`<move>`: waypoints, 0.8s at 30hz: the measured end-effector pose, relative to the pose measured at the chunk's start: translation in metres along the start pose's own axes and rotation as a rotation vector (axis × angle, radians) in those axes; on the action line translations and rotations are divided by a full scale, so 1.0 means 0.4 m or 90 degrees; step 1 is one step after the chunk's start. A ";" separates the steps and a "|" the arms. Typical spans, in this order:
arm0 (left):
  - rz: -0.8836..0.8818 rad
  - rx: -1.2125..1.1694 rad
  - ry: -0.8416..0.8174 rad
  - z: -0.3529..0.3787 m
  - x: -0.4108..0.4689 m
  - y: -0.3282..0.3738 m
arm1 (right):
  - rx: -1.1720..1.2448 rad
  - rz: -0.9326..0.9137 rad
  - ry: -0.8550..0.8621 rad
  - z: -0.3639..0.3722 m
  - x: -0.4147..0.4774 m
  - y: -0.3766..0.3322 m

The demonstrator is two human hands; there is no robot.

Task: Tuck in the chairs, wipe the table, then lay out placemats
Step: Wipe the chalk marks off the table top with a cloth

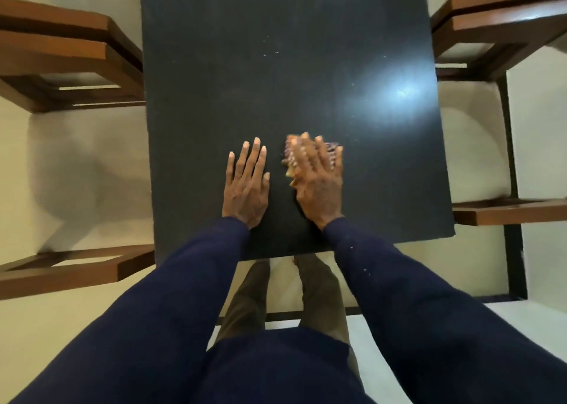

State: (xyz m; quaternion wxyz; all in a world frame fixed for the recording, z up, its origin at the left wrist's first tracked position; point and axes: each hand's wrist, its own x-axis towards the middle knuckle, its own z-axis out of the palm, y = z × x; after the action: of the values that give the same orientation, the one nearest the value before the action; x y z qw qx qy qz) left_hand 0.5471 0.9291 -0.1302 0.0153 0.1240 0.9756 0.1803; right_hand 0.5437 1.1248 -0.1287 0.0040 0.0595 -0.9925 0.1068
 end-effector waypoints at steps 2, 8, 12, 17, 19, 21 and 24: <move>0.019 0.003 -0.013 0.011 0.015 0.003 | 0.026 -0.117 -0.042 -0.012 -0.105 0.023; 0.067 0.043 -0.050 0.032 0.048 0.053 | 0.019 -0.066 -0.011 -0.076 -0.356 0.280; 0.128 0.058 -0.070 0.066 0.065 0.136 | -0.029 0.163 0.016 -0.108 -0.269 0.424; 0.149 0.066 -0.070 0.101 0.081 0.226 | -0.031 0.324 0.085 -0.097 -0.053 0.406; 0.155 0.064 -0.058 0.105 0.096 0.238 | -0.027 0.222 0.077 -0.088 -0.030 0.363; 0.156 0.049 -0.048 0.101 0.111 0.233 | -0.009 0.072 0.035 -0.084 -0.072 0.326; 0.123 0.038 -0.028 0.089 0.160 0.211 | -0.016 -0.136 -0.047 -0.096 -0.179 0.361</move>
State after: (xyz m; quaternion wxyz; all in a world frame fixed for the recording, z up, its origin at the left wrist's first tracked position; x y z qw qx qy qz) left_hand 0.5075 1.0335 -0.1325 0.0157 0.2218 0.9635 0.1491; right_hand 0.5975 1.2815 -0.1233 -0.0208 0.1688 -0.9812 0.0909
